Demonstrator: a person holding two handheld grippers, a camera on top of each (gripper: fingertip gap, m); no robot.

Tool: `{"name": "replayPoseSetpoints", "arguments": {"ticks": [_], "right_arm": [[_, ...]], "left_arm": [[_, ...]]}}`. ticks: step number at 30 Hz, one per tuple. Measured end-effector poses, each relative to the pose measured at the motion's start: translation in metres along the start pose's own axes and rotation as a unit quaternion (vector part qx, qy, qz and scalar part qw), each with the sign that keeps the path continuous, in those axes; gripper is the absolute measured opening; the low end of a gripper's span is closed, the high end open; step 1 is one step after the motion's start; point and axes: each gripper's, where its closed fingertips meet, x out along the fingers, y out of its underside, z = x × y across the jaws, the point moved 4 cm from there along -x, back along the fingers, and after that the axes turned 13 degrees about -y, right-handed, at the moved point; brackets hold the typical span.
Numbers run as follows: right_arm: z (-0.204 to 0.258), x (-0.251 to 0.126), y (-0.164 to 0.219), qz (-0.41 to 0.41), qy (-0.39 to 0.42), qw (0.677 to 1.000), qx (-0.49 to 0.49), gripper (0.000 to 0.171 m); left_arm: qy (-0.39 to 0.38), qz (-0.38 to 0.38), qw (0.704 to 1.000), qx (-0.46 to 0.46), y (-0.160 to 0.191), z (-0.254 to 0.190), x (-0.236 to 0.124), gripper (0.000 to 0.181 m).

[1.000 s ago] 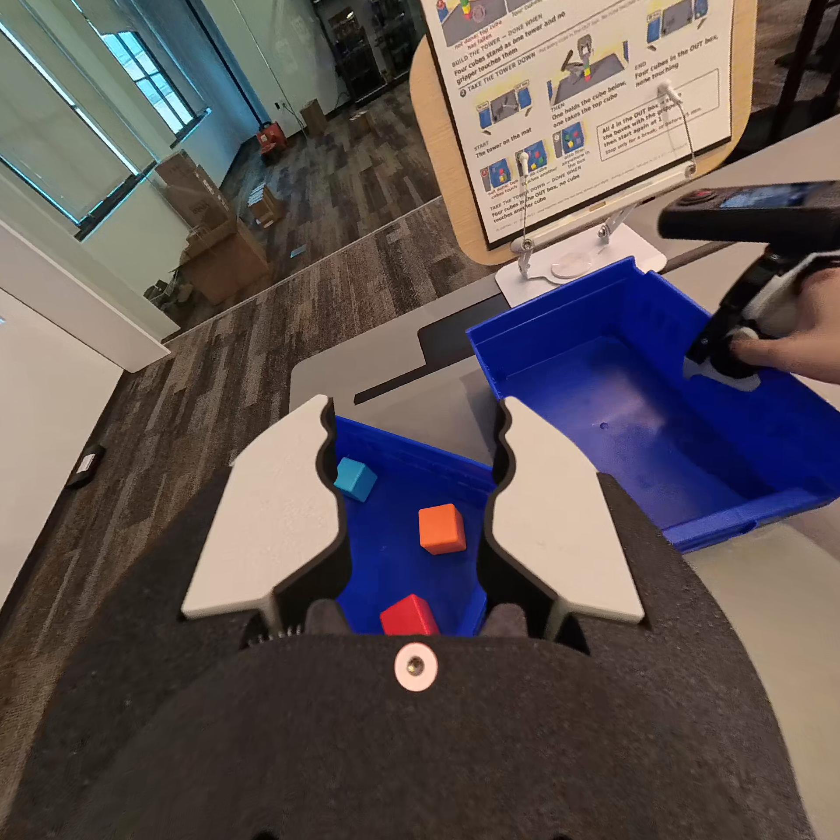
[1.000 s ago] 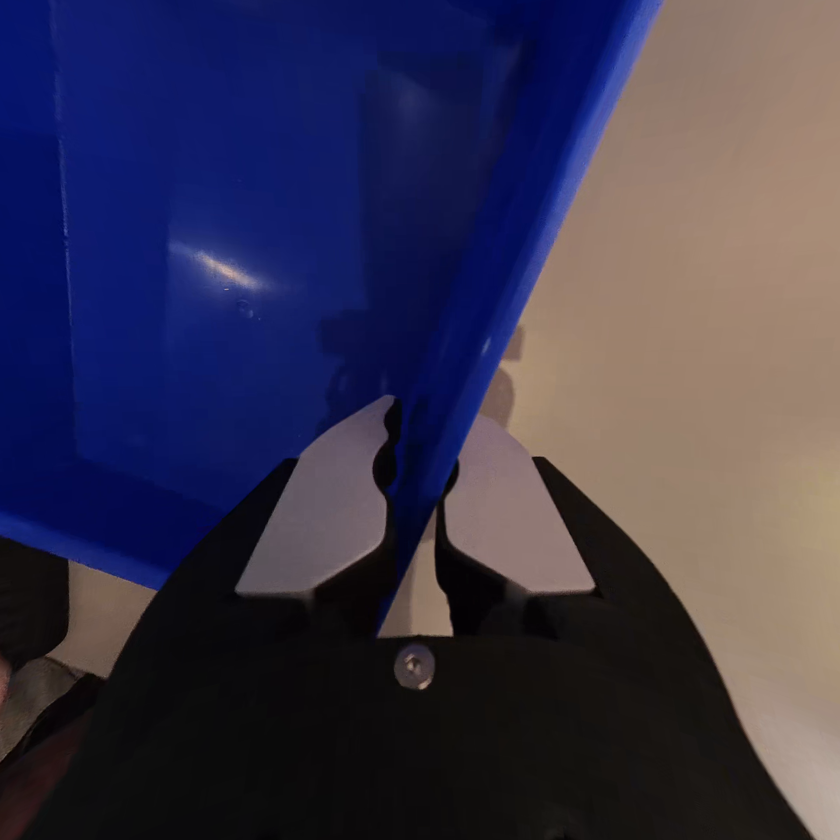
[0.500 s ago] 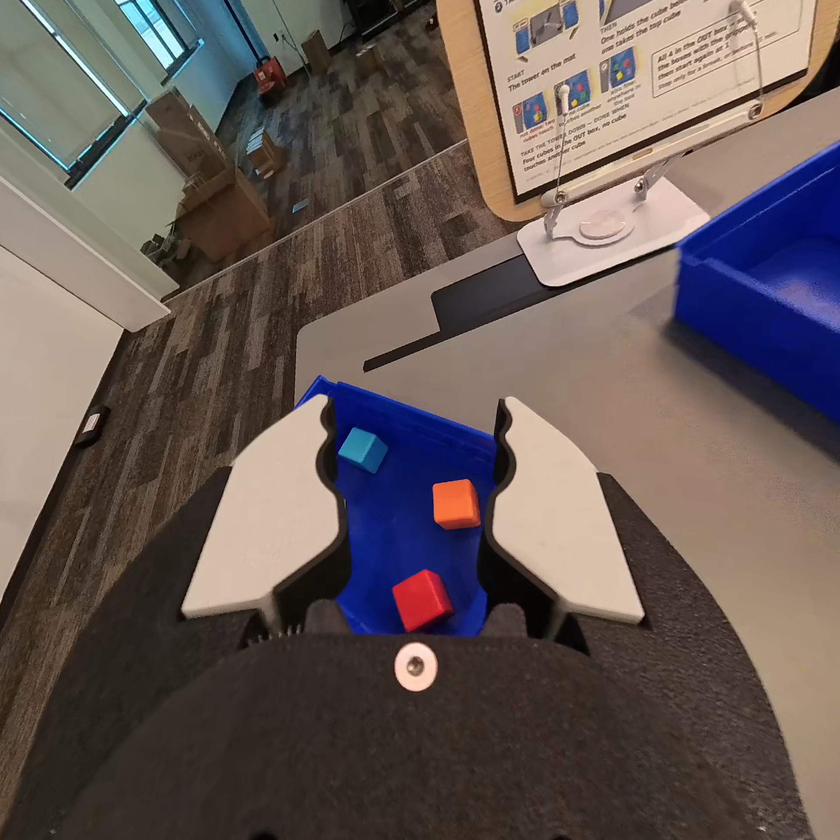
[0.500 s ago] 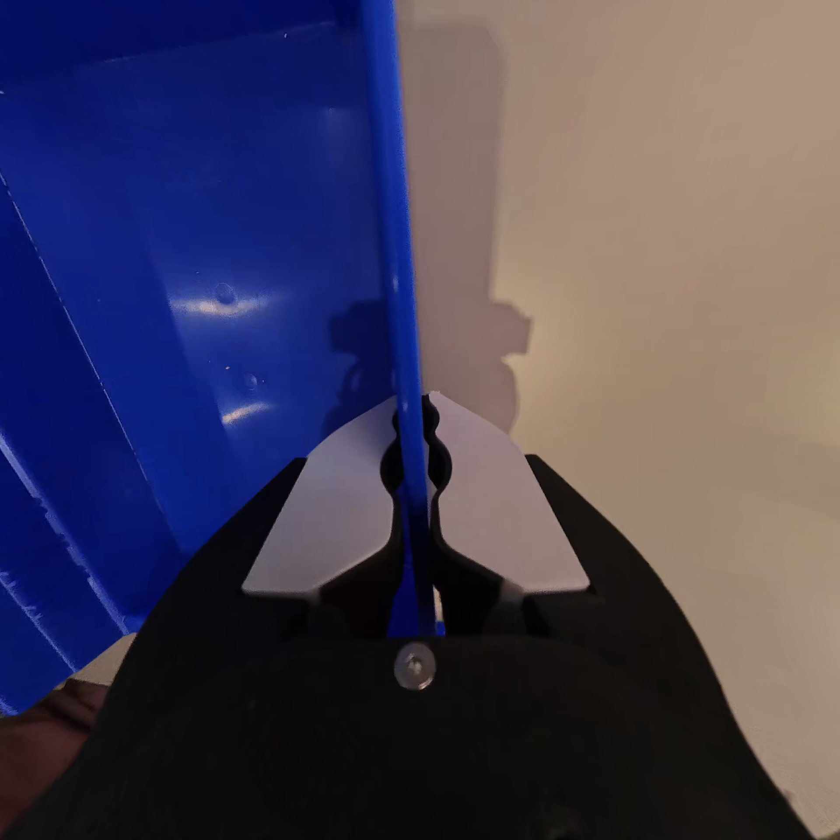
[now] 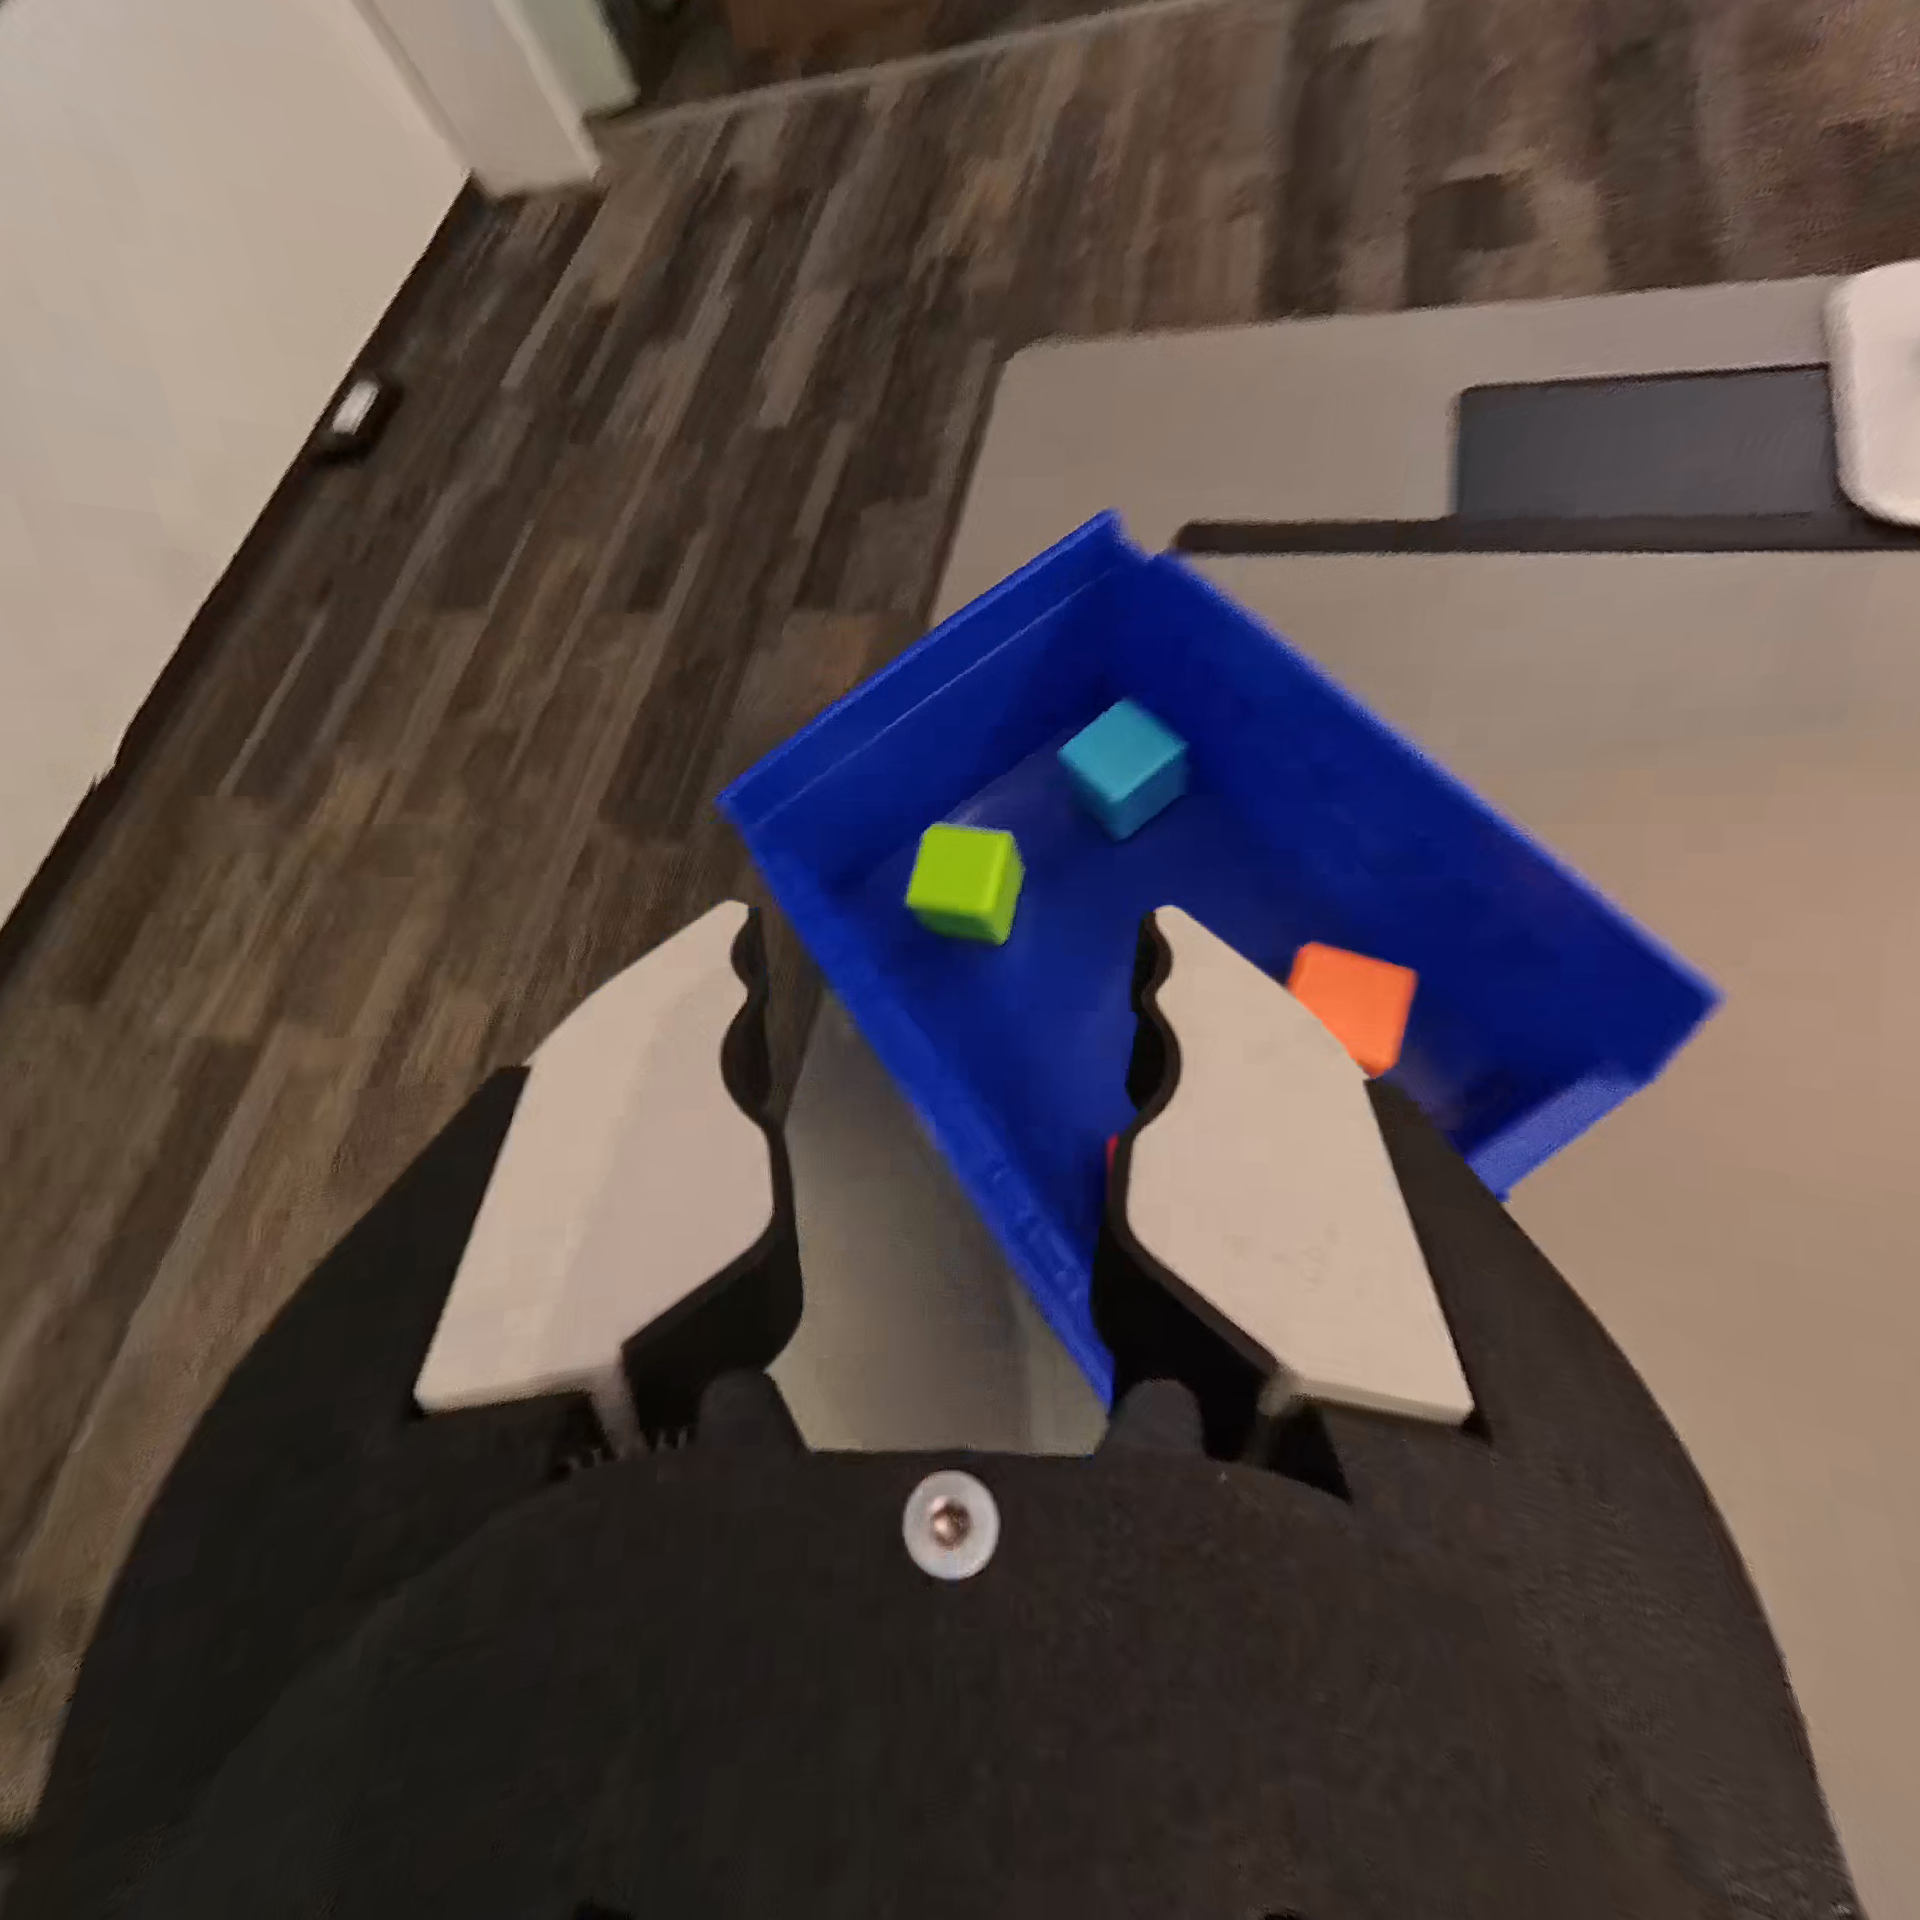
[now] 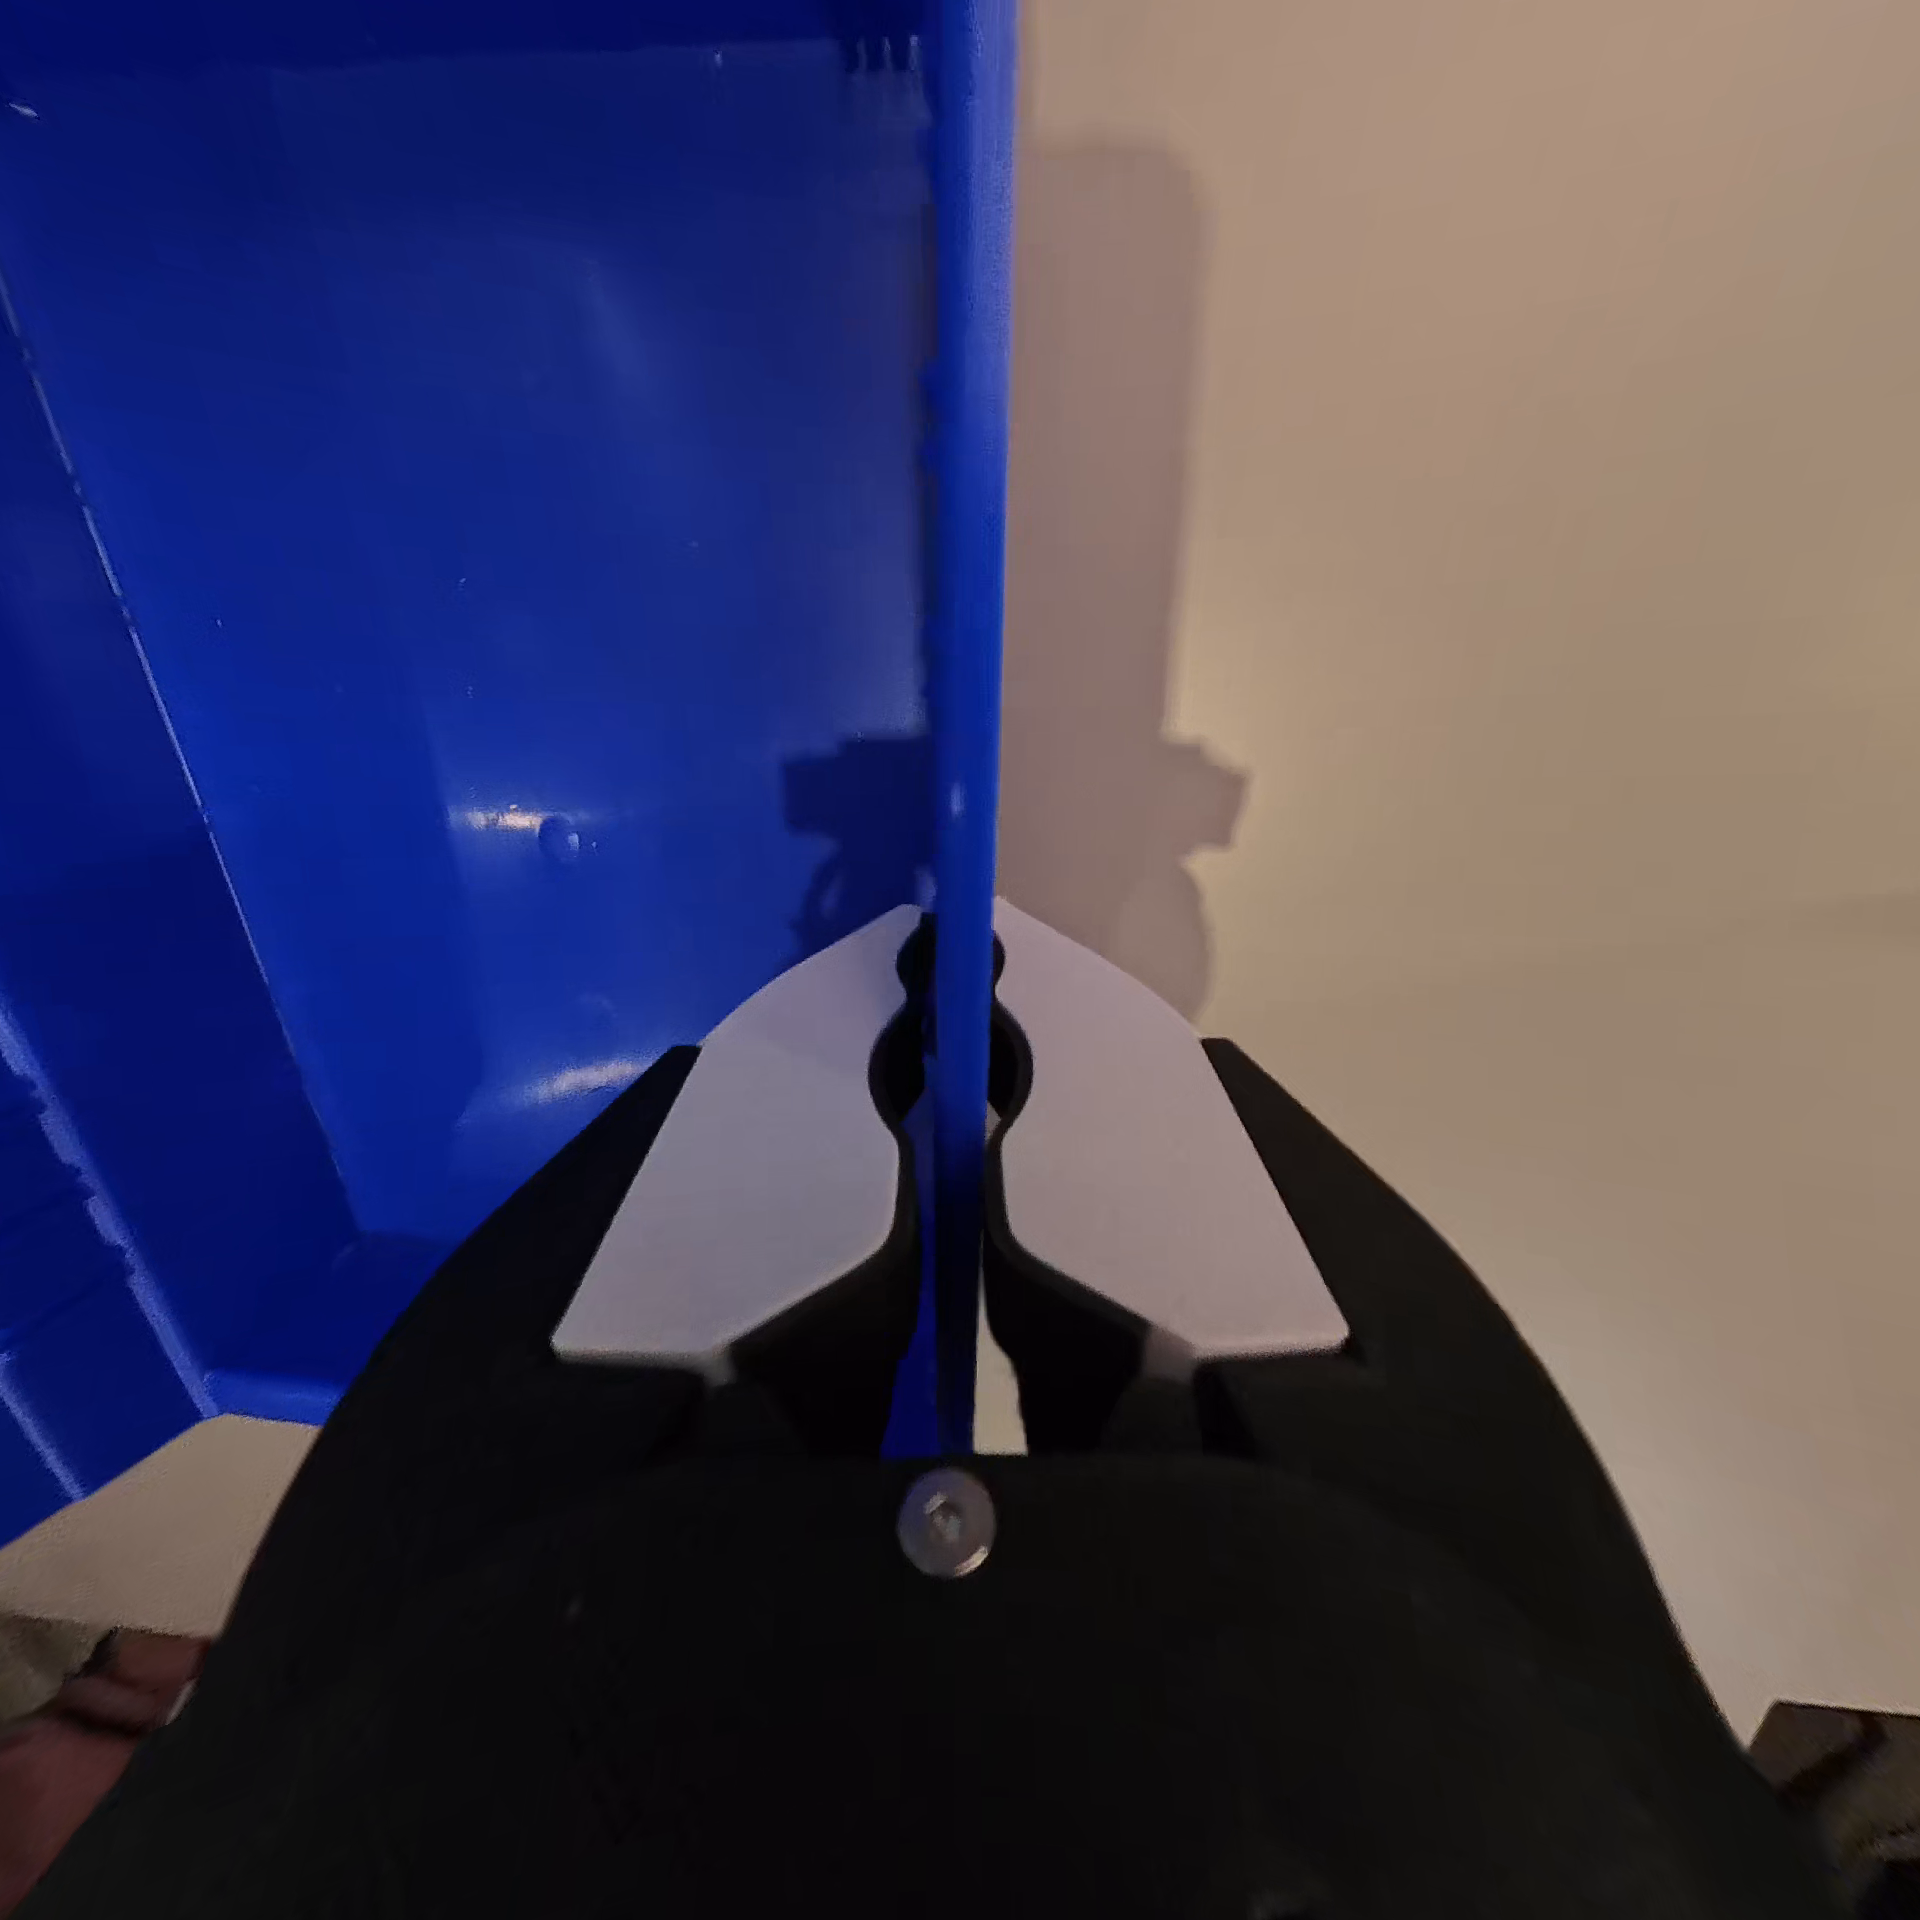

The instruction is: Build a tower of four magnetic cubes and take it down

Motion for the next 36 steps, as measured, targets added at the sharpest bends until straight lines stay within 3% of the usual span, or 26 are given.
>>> {"name": "replayPoseSetpoints", "arguments": {"ticks": [2, 7, 11, 14, 18, 22, 27, 30, 36], "right_arm": [[-0.002, -0.009, -0.004, -0.038, 0.017, 0.999, -0.014, 0.022], [0.020, -0.079, -0.016, -0.252, 0.052, 0.965, -0.057, 0.031], [0.072, -0.127, -0.008, -0.370, -0.025, 0.925, -0.086, 0.030], [0.114, -0.143, -0.005, -0.388, -0.084, 0.910, -0.120, 0.034], [0.146, -0.153, -0.009, -0.371, -0.049, 0.911, -0.172, 0.037], [0.164, -0.151, -0.010, -0.380, -0.058, 0.904, -0.189, 0.037], [0.166, -0.134, -0.013, -0.364, -0.062, 0.906, -0.207, 0.037], [0.165, -0.124, -0.016, -0.346, -0.078, 0.912, -0.206, 0.036], [0.172, -0.106, -0.020, -0.316, -0.077, 0.919, -0.221, 0.036]], "left_arm": [[-0.025, 0.036, 0.998, -0.034, 0.016, 0.022, 0.004, 0.066], [-0.026, 0.078, 0.990, -0.115, 0.039, 0.050, 0.014, 0.067], [-0.003, 0.099, 0.985, -0.141, 0.042, 0.048, 0.039, 0.062], [0.034, 0.142, 0.980, -0.138, 0.047, 0.030, 0.066, 0.063], [0.045, 0.259, 0.963, -0.063, 0.082, 0.009, 0.102, 0.072], [0.077, 0.293, 0.950, -0.075, 0.095, 0.000, 0.119, 0.062], [0.119, 0.371, 0.921, -0.004, 0.123, -0.019, 0.121, 0.045], [0.090, 0.384, 0.918, 0.043, 0.125, -0.022, 0.128, 0.040], [0.079, 0.327, 0.934, 0.119, 0.107, -0.039, 0.147, 0.033]]}}
